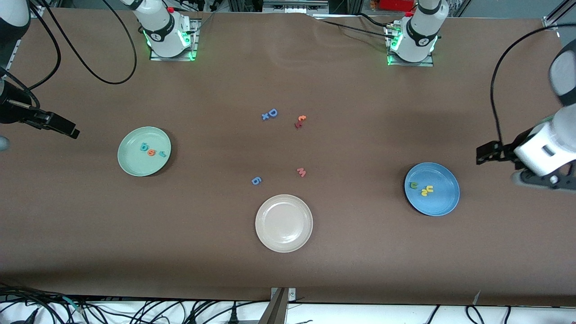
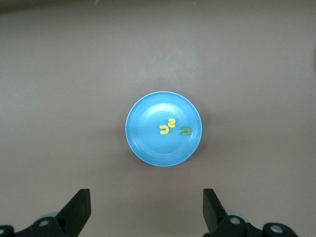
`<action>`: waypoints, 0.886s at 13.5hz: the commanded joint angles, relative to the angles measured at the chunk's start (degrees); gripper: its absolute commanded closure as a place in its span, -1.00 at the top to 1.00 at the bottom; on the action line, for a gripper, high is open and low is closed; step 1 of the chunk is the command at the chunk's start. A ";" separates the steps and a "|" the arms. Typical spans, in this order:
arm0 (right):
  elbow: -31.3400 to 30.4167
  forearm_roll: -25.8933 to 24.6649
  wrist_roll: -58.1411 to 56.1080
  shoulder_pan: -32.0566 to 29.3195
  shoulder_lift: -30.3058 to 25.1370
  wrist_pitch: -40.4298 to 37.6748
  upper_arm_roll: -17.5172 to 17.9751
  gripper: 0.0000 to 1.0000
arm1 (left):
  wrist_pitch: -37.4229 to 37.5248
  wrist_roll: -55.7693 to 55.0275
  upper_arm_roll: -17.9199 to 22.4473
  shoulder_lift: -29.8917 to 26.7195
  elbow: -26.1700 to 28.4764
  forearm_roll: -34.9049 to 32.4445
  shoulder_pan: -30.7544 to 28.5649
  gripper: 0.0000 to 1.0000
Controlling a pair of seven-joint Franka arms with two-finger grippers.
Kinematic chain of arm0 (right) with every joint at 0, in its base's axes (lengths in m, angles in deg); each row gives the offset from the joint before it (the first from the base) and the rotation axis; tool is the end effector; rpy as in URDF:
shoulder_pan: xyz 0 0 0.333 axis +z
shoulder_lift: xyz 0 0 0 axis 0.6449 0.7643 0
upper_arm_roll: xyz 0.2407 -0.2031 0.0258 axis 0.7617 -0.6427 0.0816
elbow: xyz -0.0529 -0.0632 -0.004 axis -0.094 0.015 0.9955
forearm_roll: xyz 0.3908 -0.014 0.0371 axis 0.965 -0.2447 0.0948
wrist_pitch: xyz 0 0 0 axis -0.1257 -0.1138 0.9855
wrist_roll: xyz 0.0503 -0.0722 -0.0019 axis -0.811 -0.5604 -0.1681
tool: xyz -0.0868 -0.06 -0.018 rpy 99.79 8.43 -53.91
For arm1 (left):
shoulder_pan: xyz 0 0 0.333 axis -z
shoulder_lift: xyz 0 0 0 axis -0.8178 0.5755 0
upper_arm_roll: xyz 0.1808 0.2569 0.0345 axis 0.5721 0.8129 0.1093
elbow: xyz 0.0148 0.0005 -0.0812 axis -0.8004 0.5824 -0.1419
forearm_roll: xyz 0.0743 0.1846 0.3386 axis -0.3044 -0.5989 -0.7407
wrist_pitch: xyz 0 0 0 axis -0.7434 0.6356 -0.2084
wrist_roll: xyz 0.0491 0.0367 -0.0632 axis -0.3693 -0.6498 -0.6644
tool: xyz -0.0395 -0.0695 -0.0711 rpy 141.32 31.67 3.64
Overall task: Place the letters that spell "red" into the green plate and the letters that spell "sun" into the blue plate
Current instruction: 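Release the yellow 2 on the blue plate and raise the left arm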
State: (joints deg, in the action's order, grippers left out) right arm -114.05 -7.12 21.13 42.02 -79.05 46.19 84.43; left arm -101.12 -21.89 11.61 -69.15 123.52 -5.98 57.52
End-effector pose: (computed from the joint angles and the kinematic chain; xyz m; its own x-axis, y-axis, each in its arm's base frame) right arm 0.5944 -0.0069 0.5838 0.9670 -0.2548 0.0043 -0.2548 -0.9670 -0.0048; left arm 0.6354 0.0040 0.5513 0.9930 -0.1157 -0.0245 -0.1161 -0.9931 -0.0139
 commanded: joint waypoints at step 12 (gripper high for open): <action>-3.99 0.46 0.12 -0.20 -3.90 1.73 -0.59 0.99 | 2.74 2.73 1.08 -18.18 14.91 0.99 1.21 1.00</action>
State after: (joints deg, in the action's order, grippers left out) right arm -116.41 -7.12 21.13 41.90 -81.24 47.20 83.95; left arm -98.02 -20.02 11.92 -84.10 134.83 -5.04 58.06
